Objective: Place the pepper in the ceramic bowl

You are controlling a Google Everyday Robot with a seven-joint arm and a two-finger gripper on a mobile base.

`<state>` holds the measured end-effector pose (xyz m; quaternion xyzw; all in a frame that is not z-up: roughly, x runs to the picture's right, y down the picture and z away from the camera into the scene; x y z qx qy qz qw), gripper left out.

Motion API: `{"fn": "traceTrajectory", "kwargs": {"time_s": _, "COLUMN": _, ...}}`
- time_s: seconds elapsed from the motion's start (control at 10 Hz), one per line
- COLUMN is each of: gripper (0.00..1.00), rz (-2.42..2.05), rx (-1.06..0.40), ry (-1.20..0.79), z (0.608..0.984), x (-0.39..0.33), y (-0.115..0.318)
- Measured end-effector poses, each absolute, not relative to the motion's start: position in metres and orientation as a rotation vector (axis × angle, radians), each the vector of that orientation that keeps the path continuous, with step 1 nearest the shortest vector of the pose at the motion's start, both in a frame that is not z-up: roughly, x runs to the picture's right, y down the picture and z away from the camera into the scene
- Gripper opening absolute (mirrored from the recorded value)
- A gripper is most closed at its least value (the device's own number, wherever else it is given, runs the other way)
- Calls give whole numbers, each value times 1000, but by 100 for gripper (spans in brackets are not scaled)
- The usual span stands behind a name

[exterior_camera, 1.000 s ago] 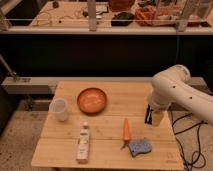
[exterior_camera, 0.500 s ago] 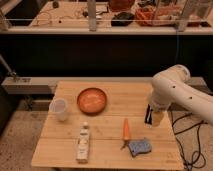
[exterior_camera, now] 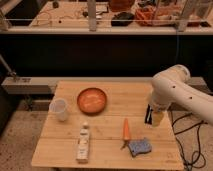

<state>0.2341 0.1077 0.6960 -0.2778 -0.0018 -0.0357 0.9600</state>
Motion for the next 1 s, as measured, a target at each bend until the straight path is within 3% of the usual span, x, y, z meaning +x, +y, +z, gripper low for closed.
{"fn": "traceTrajectory", "kwargs": {"time_s": 1.0, "gripper": 80, "rz": -254, "rx": -566, "ry": -43, "z": 712, "x": 195, "y": 118}}
